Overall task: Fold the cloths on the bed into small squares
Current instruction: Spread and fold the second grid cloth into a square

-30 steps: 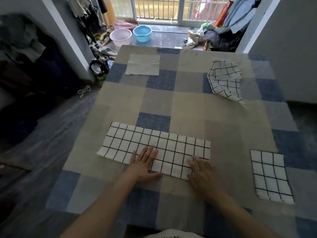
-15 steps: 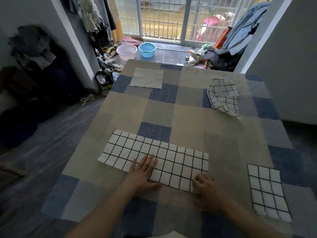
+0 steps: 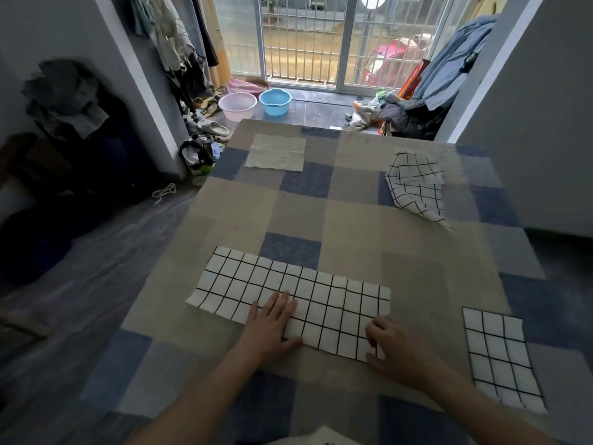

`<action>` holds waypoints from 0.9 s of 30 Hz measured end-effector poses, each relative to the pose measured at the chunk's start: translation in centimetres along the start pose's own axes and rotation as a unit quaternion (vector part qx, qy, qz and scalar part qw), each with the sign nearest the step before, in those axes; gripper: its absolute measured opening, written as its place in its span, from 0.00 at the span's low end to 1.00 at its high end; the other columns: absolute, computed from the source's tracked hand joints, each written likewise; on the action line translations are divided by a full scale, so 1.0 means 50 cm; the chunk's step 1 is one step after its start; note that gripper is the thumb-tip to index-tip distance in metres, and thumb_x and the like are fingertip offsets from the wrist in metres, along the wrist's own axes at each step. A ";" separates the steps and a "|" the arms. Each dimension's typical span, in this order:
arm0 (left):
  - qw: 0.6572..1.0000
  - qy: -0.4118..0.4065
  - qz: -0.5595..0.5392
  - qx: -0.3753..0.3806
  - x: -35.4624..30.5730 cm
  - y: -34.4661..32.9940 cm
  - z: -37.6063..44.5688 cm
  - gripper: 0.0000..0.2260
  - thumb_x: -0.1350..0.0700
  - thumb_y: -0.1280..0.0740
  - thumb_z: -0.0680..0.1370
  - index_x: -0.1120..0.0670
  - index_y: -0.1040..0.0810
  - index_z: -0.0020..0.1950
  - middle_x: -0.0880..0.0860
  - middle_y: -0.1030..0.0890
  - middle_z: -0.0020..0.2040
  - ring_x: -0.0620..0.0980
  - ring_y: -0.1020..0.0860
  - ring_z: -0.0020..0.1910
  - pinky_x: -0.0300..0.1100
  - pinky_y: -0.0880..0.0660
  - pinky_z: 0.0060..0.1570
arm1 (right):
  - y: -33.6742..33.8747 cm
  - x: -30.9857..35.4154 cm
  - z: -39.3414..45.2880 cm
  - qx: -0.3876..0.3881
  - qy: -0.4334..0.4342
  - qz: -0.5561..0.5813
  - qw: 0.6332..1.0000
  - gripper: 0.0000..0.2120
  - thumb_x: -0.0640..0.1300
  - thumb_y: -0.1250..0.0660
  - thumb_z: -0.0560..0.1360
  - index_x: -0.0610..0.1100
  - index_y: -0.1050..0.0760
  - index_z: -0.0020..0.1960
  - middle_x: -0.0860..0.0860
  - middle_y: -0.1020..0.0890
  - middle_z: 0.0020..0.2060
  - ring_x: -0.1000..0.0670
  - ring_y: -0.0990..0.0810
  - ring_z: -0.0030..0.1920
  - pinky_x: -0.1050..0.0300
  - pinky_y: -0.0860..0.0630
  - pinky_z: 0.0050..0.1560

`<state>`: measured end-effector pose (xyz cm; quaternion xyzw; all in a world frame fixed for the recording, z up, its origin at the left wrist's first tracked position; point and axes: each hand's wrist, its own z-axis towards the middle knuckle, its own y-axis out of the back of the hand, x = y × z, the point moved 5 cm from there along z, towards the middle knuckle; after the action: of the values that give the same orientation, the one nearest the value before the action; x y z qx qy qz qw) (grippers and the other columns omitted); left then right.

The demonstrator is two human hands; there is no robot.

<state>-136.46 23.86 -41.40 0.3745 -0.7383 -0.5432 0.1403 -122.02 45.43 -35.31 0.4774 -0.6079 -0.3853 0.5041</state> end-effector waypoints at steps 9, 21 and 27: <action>1.000 0.000 0.009 0.014 0.002 0.011 0.004 0.47 0.26 0.60 0.64 0.46 0.56 0.79 0.47 0.60 0.80 0.48 0.61 0.78 0.60 0.57 0.74 | -0.051 -0.007 -0.026 0.032 0.010 -0.103 0.994 0.15 0.55 0.23 0.58 0.53 0.27 0.36 0.56 0.25 0.38 0.56 0.24 0.37 0.63 0.26 0.31; 1.000 0.005 0.022 0.022 -0.015 0.033 -0.003 0.43 0.32 0.37 0.73 0.48 0.54 0.80 0.49 0.57 0.80 0.51 0.58 0.79 0.59 0.54 0.75 | 0.002 0.003 -0.009 0.012 0.039 -0.044 0.998 0.02 0.45 0.36 0.75 0.46 0.26 0.46 0.51 0.25 0.48 0.52 0.25 0.44 0.63 0.34 0.42; 0.999 0.001 0.001 -0.050 -0.057 0.094 0.000 0.16 0.50 0.42 0.80 0.50 0.28 0.66 0.53 0.26 0.66 0.53 0.28 0.65 0.47 0.30 0.57 | 0.165 0.017 0.028 -0.129 0.037 0.019 0.991 0.05 0.49 0.40 0.72 0.50 0.33 0.39 0.55 0.28 0.41 0.50 0.27 0.40 0.51 0.26 0.39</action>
<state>-136.43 26.48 -36.56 0.3674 -0.7100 -0.5789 0.1603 -124.99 46.63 -27.57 0.4110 -0.5427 -0.4330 0.5909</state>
